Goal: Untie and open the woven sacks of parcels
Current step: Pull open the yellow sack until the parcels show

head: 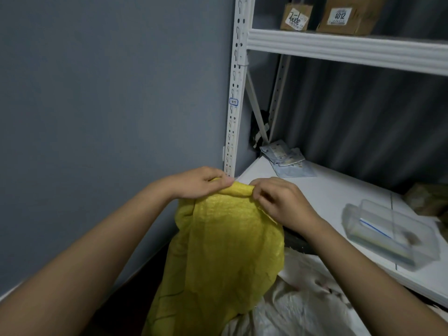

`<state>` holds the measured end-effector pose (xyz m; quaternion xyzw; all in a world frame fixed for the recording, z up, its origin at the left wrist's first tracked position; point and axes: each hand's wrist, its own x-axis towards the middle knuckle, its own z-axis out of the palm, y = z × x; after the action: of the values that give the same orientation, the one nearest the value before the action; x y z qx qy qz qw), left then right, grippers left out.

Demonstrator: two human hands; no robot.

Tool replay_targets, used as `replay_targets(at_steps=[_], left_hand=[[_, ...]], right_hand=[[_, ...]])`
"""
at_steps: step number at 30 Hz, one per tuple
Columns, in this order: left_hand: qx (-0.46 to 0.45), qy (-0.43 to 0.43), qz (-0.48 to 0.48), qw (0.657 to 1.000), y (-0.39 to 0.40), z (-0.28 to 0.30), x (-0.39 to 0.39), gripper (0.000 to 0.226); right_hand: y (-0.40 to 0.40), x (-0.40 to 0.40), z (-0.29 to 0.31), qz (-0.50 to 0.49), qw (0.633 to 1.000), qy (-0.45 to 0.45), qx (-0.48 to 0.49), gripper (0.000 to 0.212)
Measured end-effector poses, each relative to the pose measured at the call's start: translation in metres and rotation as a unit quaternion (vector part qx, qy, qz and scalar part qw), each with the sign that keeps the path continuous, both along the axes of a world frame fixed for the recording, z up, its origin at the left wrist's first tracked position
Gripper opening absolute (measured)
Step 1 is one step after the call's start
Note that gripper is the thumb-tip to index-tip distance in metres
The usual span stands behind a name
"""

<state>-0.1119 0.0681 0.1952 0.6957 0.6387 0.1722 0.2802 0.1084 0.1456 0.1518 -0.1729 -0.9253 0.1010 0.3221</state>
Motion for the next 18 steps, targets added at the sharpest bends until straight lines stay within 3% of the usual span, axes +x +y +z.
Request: replay_targets(at_steps=[2,5,7,9,12,15,17,18], left_hand=[[-0.033,0.02,-0.019,0.999,-0.001,0.003,0.0,0.028],[-0.034,0.028,-0.038,0.998,-0.001,0.005,0.0,0.007],[0.013,0.056,-0.035,0.998,-0.001,0.004,0.002,0.011],[0.078,0.061,-0.028,0.995,-0.001,0.001,0.005,0.012],[0.147,0.05,-0.02,0.988,-0.003,-0.002,0.007,0.01],[0.164,0.067,-0.012,0.984,-0.005,-0.006,0.008,0.009],[0.133,0.019,-0.019,0.991,-0.007,-0.007,0.007,0.013],[0.107,-0.002,-0.021,0.994,-0.008,-0.007,0.007,0.017]], right_hand=[[0.001,0.004,-0.002,0.023,0.994,-0.027,0.101,0.015],[-0.002,0.007,-0.004,0.039,0.985,-0.04,0.163,0.008],[-0.008,0.008,-0.002,0.021,0.996,-0.014,0.089,0.011],[-0.016,0.006,0.006,0.002,0.997,0.0,-0.081,0.024],[-0.018,-0.004,0.013,-0.016,0.972,-0.064,-0.224,0.037],[-0.015,-0.012,0.009,-0.005,0.942,-0.015,-0.335,0.017],[-0.018,-0.013,0.006,-0.021,0.941,0.025,-0.337,0.01],[-0.021,-0.013,0.003,-0.03,0.959,0.033,-0.279,0.01]])
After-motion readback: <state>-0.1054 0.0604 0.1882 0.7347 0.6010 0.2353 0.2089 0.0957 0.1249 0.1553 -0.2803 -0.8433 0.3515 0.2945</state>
